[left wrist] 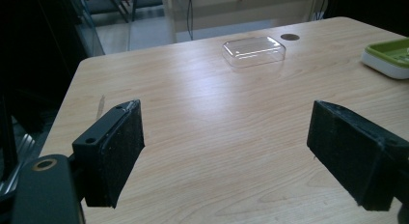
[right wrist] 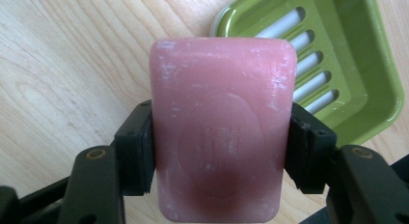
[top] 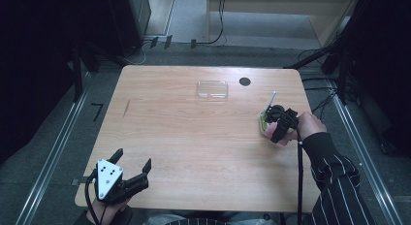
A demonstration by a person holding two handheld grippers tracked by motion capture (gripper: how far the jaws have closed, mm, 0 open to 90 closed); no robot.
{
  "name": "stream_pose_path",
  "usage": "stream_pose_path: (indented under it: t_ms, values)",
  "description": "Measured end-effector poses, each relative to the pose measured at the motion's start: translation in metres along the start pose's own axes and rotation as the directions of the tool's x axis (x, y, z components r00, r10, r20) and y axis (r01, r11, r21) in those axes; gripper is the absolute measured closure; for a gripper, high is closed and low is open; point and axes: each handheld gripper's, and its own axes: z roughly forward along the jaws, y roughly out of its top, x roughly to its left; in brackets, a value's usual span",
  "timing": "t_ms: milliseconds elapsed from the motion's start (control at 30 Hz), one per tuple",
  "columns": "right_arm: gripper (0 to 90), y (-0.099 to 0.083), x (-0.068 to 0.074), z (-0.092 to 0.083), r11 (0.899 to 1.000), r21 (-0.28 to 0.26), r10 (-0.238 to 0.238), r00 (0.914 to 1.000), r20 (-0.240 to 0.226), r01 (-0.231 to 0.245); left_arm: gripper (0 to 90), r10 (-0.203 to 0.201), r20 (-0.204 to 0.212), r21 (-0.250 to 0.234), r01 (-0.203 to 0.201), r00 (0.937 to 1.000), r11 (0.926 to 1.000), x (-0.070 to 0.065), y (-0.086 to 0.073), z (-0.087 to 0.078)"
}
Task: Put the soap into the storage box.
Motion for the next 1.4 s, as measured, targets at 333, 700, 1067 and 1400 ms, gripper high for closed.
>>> stream_pose_path:
  t_ms: [333, 700, 1067, 1400]
  values:
    - [38.8, 0.005, -0.009, 0.002, 1.000, 0.010, 0.003, 1.0000, 0.005, -0.003, 13.4, -0.004, -0.011, 0.001, 0.004, 0.9999, 1.0000, 0.001, -0.001, -0.003]
    - [38.8, 0.012, -0.016, -0.001, 1.000, 0.006, -0.019, 0.9997, 0.015, 0.019, 13.4, -0.009, -0.023, 0.001, 0.009, 0.9997, 1.0000, 0.003, -0.003, -0.006]
    - [38.8, 0.015, -0.022, -0.002, 0.999, 0.013, -0.033, 0.9991, 0.025, 0.033, 13.4, -0.011, -0.032, 0.003, 0.011, 0.9994, 0.9999, 0.004, -0.004, -0.009]
    - [38.8, 0.016, -0.027, -0.005, 0.999, 0.001, -0.037, 0.9989, 0.031, 0.037, 13.4, -0.013, -0.046, 0.005, 0.013, 0.9989, 0.9999, 0.006, -0.005, -0.013]
